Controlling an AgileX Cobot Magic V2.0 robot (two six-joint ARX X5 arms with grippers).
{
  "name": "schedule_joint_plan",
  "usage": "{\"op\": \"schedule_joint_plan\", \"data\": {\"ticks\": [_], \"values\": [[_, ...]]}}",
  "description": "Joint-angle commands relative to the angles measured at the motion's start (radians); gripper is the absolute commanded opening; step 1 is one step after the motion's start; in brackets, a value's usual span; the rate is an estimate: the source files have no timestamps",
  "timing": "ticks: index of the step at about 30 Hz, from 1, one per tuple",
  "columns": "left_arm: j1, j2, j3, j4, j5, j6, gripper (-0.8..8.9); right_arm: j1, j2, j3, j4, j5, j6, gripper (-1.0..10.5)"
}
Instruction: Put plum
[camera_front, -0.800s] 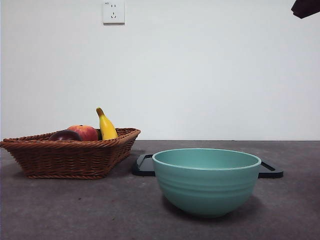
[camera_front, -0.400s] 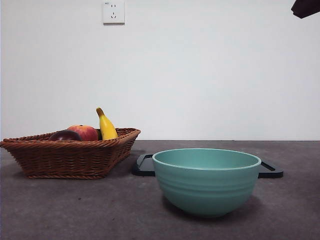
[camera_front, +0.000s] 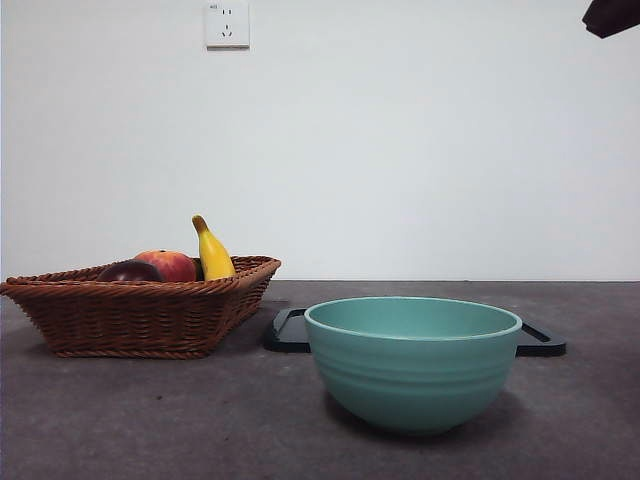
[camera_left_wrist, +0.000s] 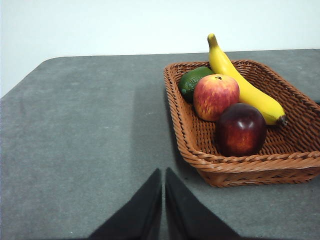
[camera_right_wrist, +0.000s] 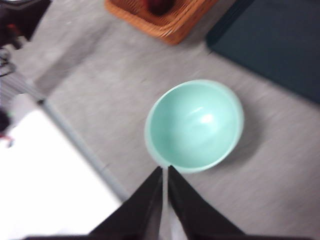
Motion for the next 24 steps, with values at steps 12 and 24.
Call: {"op": "schedule_joint_plan", "data": {"ticks": [12,24], "values": [[0.002,-0.002,-0.021,-0.008,-0.001,-0.002,0.1,-0.536,-0.344,-0.369,0.58,0.106,-0.188,0.1],[0.002,-0.002,-0.021,-0.008,-0.001,-0.001,0.1,-0.619,-0.584,-0.714,0.797,0.161,-0.181,0.1]]}}
